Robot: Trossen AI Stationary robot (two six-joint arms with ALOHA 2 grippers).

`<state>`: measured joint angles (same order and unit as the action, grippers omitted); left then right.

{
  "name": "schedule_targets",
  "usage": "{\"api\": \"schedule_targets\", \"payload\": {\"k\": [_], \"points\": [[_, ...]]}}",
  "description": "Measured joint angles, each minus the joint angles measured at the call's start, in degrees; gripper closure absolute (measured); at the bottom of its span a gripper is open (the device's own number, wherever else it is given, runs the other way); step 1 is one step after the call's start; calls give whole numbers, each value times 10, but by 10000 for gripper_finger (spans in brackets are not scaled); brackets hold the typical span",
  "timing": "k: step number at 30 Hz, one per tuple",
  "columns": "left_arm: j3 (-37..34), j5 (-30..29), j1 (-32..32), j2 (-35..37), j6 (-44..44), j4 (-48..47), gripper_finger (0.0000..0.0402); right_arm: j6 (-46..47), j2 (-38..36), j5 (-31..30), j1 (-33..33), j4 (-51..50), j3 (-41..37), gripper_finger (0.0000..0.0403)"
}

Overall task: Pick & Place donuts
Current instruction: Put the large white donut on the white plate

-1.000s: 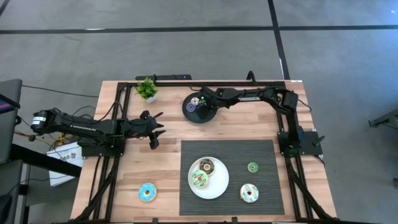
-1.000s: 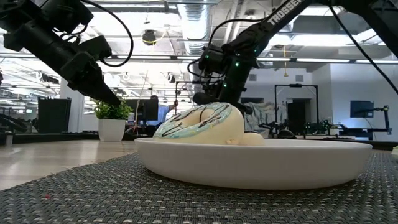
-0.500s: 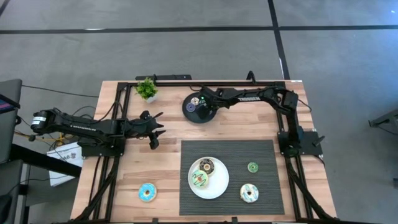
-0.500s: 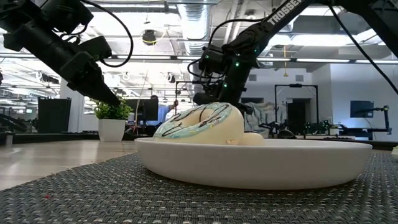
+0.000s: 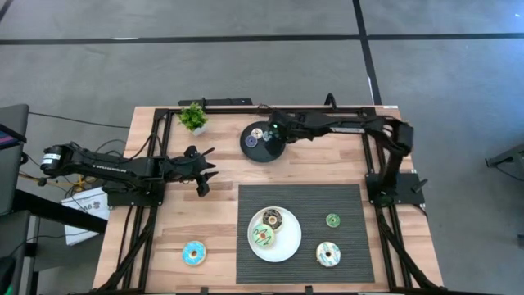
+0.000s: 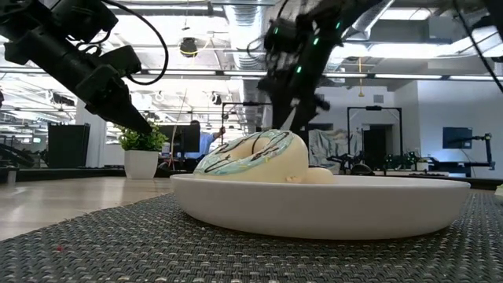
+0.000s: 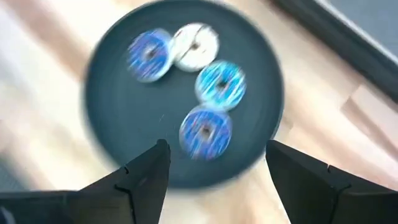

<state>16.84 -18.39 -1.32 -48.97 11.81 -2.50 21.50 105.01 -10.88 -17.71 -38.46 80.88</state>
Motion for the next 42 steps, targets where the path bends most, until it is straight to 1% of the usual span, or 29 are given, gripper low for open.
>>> {"api": "schedule_targets", "payload": {"k": [3, 6, 10, 12, 15, 20, 25, 32, 34, 37, 42], "points": [[0, 1, 0, 0, 0, 0, 284, 12, -46, -7, 38, -19, -28, 147], [0, 1, 0, 0, -9, 2, 284, 30, -97, -10, 83, -21, -78, 147], [0, 1, 0, 0, -29, 3, 284, 101, -166, -8, 145, -24, -143, 147], [0, 1, 0, 0, -40, 7, 284, 157, -199, -9, 179, -32, -170, 147], [0, 1, 0, 0, -55, 11, 284, 255, -237, -11, 235, -74, -192, 147], [0, 1, 0, 0, -74, 34, 284, 441, -262, -9, 342, -171, -195, 147], [0, 1, 0, 0, -74, 63, 284, 616, -256, 13, 449, -213, -195, 147], [0, 1, 0, 0, -70, 72, 284, 808, -192, 68, 573, -208, -184, 147], [0, 1, 0, 0, -70, 72, 284, 849, -170, 80, 601, -208, -169, 147], [0, 1, 0, 0, -62, 72, 284, 894, -136, 81, 635, -206, -142, 147], [0, 1, 0, 0, -60, 72, 284, 941, -83, 83, 668, -206, -115, 148]]}}
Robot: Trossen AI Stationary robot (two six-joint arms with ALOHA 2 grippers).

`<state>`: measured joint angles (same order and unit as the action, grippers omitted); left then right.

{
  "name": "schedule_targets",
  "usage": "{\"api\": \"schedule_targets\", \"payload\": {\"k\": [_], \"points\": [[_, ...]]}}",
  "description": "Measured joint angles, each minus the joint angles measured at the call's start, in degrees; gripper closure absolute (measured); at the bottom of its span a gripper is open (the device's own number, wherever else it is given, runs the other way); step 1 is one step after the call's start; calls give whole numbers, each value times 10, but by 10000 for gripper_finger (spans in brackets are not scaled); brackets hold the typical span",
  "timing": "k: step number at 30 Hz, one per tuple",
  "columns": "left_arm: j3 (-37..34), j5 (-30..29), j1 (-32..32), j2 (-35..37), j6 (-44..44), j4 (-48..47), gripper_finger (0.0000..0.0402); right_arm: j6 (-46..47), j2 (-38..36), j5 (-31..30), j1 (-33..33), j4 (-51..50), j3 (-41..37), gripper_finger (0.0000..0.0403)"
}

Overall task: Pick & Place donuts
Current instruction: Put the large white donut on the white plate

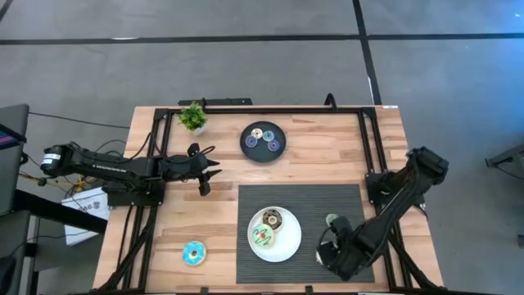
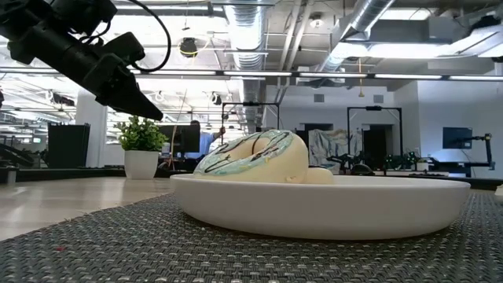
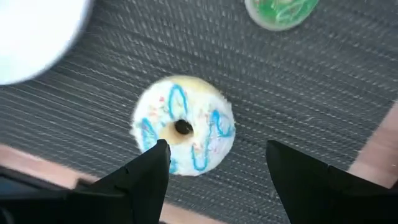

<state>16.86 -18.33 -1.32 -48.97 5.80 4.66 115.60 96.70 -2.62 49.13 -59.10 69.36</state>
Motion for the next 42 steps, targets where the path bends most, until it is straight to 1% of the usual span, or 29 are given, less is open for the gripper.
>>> {"api": "schedule_targets", "payload": {"k": [5, 7, 13, 17, 23, 27, 33, 36, 42], "points": [[0, 5, 0, 0, 0, -1, 284, -16, 50, 51, 2, 15, 0, 148], [0, 14, 0, 0, 0, -1, 284, -29, 62, 61, 0, 15, 0, 148], [0, 21, 0, 0, 13, -1, 284, -50, 64, 51, -10, 15, -10, 148], [0, 21, 0, 0, 14, -1, 284, -60, 51, 52, -14, 66, -44, 148], [0, 21, 0, 0, 15, -2, 284, -62, 56, 51, -17, 141, -75, 148], [0, 21, 0, 0, 15, -1, 284, -61, 56, 49, -17, 168, -93, 148], [0, 21, 0, 0, 15, -1, 284, -62, 56, 42, -20, 175, -101, 149], [0, 21, 0, 0, 15, -1, 284, -61, 56, 41, -20, 177, -101, 158], [0, 21, 0, 0, 15, -2, 284, -61, 56, 41, -20, 183, -101, 197]]}}
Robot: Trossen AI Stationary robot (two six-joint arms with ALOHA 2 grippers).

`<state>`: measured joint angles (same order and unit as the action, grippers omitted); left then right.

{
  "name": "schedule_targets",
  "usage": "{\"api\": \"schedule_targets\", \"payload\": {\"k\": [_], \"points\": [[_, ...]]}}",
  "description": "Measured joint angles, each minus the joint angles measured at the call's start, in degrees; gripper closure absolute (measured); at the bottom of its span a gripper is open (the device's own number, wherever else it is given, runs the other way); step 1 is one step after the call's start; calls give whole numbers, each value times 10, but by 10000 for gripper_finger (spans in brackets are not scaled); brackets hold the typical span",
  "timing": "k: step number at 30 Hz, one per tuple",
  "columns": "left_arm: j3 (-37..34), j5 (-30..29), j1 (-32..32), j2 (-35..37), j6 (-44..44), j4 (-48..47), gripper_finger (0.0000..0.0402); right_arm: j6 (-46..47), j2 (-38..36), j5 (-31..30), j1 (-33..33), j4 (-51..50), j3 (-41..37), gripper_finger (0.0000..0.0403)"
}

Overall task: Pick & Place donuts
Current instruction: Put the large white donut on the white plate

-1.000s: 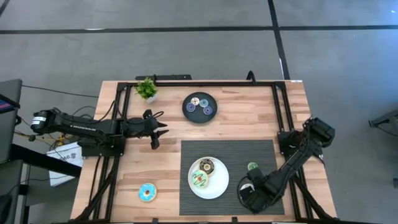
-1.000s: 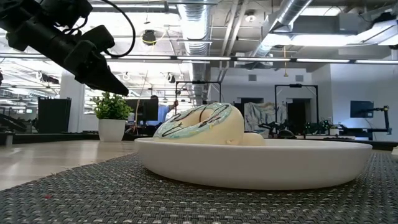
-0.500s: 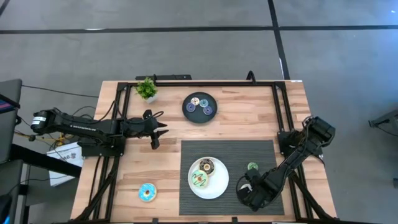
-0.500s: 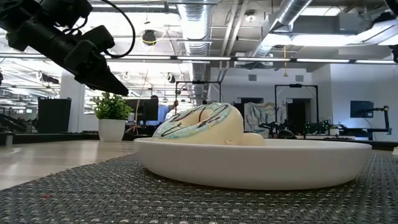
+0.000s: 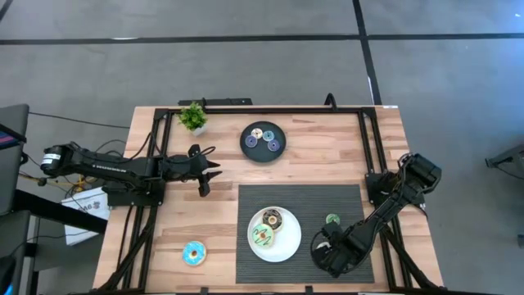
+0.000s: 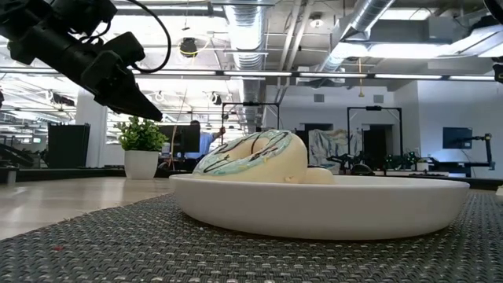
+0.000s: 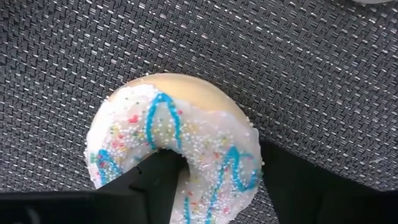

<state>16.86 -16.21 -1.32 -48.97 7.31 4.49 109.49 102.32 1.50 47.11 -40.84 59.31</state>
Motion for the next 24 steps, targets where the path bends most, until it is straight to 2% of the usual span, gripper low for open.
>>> {"api": "schedule_targets", "payload": {"k": [7, 16, 20, 24], "points": [[0, 1, 0, 0, 0, 0, 284, 0, 0, 0, 0, 0, 0, 224], [0, 6, 0, 0, 0, 0, 284, 0, -27, -10, 0, -9, 0, 230], [0, 7, 0, 0, 0, 0, 284, 0, -53, -46, -1, -11, 0, 234], [0, 7, 0, 0, 0, 0, 284, -30, -82, -125, -14, -8, 0, 239]]}}
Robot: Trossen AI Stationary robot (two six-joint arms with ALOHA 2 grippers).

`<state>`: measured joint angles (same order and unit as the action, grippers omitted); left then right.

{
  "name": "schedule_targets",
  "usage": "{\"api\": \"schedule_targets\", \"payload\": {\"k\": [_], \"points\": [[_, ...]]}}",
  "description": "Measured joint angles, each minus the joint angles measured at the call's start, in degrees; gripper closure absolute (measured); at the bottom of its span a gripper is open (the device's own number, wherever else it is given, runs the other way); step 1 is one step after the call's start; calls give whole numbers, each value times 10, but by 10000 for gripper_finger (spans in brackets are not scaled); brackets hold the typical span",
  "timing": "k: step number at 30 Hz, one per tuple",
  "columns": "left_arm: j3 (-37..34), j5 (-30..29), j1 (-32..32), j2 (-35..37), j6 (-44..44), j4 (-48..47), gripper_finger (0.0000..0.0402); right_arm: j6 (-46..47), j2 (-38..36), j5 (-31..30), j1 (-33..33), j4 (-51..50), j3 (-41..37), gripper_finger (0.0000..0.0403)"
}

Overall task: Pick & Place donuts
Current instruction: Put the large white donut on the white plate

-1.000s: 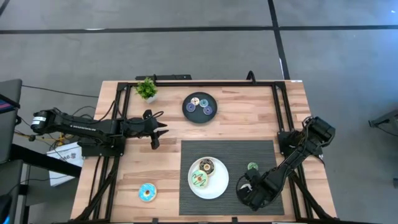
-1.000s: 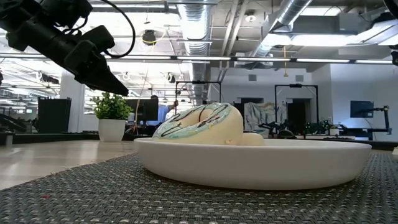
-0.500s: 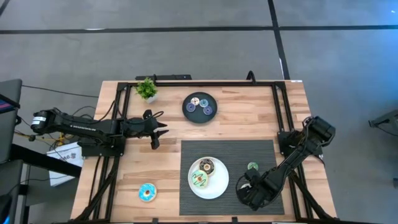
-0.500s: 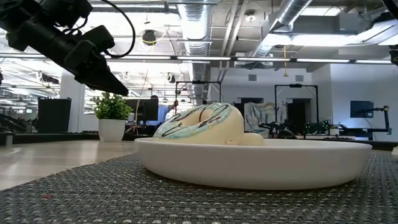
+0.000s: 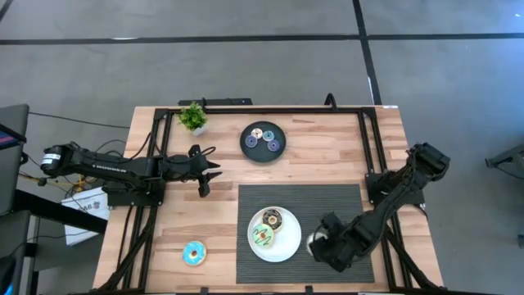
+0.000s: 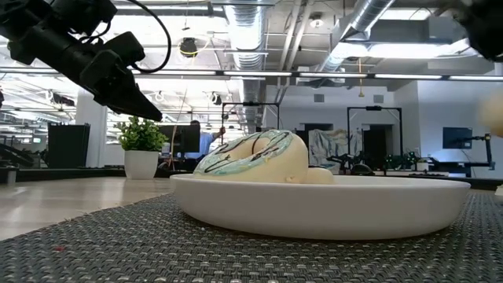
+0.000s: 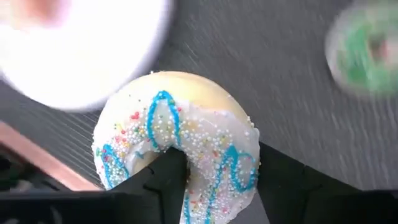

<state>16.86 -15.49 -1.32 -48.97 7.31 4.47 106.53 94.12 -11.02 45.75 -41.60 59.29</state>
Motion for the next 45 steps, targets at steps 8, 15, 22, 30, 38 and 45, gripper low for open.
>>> {"api": "schedule_targets", "payload": {"k": [8, 15, 22, 30, 38, 45], "points": [[0, 0, 0, 0, 5, 0, 284, -163, -10, -76, -86, 39, 0, 257], [0, 0, 0, 0, 5, 0, 284, -339, 9, -56, -169, 173, 2, 273], [0, 0, 0, 0, 5, -2, 284, -346, 47, -3, -176, 162, 0, 273], [0, -1, 0, -1, 5, -8, 284, -331, 77, -1, -169, 187, 2, 250], [0, 0, 0, -1, 9, -8, 284, -331, 76, -2, -169, 182, 2, 207], [0, 1, 0, -1, 10, -9, 284, -330, 76, 4, -170, 181, 2, 178]]}}
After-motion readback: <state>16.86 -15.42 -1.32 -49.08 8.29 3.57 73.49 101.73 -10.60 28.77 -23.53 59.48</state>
